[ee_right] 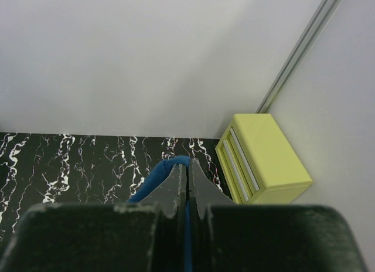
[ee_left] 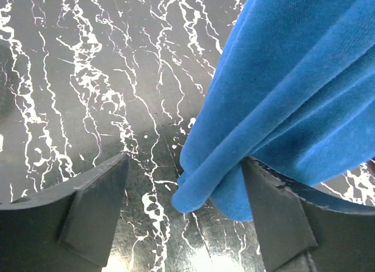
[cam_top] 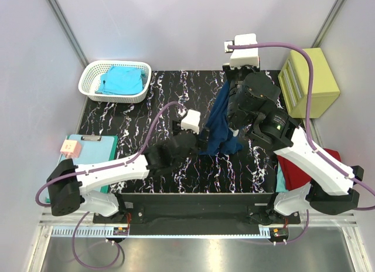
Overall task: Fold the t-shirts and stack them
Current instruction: Flatten out the tshirt
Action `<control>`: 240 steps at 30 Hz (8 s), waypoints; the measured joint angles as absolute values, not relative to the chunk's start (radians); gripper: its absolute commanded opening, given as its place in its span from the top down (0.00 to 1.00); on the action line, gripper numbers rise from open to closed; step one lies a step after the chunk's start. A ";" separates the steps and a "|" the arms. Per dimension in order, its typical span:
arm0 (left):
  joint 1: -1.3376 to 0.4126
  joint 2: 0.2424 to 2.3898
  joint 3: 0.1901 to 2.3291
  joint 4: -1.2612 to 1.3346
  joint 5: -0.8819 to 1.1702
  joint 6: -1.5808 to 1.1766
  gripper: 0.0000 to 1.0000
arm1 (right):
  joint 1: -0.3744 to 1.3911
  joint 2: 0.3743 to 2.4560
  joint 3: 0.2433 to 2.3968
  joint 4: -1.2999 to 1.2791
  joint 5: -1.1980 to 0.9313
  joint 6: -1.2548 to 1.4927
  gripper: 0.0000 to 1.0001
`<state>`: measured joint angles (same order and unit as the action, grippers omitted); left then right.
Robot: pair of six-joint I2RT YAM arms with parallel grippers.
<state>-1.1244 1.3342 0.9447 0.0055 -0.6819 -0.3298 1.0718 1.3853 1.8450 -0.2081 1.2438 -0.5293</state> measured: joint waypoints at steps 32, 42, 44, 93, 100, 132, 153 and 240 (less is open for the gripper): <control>-1.019 1.250 0.890 0.055 -0.602 -0.319 0.11 | 1.072 1.385 1.845 -0.208 1.237 -0.526 1.00; -1.032 1.266 0.890 0.088 -0.487 -0.345 0.16 | 1.072 1.385 1.832 -0.208 1.236 -0.525 1.00; -1.051 1.280 0.890 0.099 -0.471 -0.347 0.16 | 1.072 1.385 1.830 -0.208 1.236 -0.525 1.00; -0.961 1.068 1.136 -0.176 -0.741 -0.242 1.00 | 1.072 1.375 1.794 -0.207 1.227 -0.514 1.00; -0.851 1.002 1.295 -0.185 -0.841 -0.156 1.00 | 1.071 1.345 1.765 -0.206 1.228 -0.512 1.00; -0.694 1.018 1.768 -0.441 -0.677 -0.197 1.00 | 1.098 1.303 1.805 0.200 1.191 -0.825 1.00; -0.943 1.053 1.550 -0.371 -1.010 0.128 1.00 | 1.024 1.184 1.517 0.457 1.272 -0.986 1.00; -0.674 1.486 1.081 -0.360 -0.318 -0.433 0.01 | 0.907 1.540 1.075 -0.641 0.393 0.611 0.38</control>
<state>-0.6743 1.4860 1.0805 -0.3599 -0.3176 -0.4332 0.9066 1.5402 1.0752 -0.6415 0.3927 0.6109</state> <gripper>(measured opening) 0.987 0.619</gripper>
